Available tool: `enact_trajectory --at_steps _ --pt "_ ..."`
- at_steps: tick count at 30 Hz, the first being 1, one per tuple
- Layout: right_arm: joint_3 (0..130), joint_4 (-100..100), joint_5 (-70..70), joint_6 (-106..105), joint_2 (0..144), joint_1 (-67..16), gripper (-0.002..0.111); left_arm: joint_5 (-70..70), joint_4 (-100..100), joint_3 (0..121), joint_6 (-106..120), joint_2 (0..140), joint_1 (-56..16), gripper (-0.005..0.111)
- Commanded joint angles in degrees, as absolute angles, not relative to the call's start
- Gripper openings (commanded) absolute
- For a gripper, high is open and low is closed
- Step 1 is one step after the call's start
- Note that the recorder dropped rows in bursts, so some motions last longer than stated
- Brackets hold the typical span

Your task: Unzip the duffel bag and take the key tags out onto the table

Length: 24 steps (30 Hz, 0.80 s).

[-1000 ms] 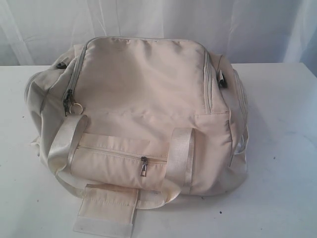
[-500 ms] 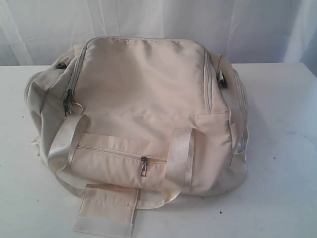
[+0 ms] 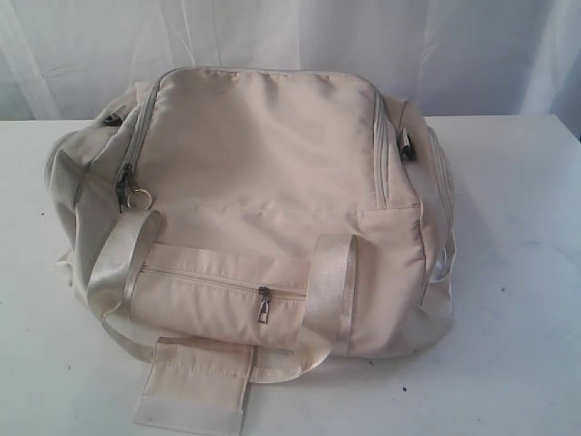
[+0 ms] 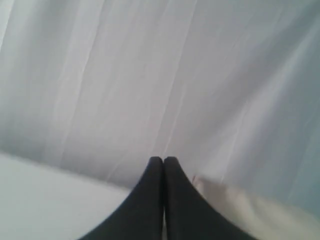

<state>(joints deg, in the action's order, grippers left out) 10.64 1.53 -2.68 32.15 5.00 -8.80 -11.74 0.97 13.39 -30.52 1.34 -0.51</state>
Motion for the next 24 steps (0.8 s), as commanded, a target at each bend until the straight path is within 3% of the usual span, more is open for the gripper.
enact_trajectory --at_steps 1,7,10,24 --pt "21.18 0.00 -20.54 20.39 14.57 -12.22 0.000 22.20 4.41 24.96 -22.21 9.03 -0.71 0.000" --pt "35.63 -24.62 -44.33 -11.61 34.87 -18.62 0.000 47.06 -16.66 38.76 10.71 26.57 -5.57 0.000" --pt "40.03 -27.98 -49.18 -17.17 43.50 -19.81 0.000 53.71 -21.36 43.73 20.58 35.59 -8.65 0.000" --pt "57.84 -20.16 -50.20 -17.17 69.92 -24.28 0.000 43.08 -11.48 47.13 14.32 53.64 -12.12 0.000"
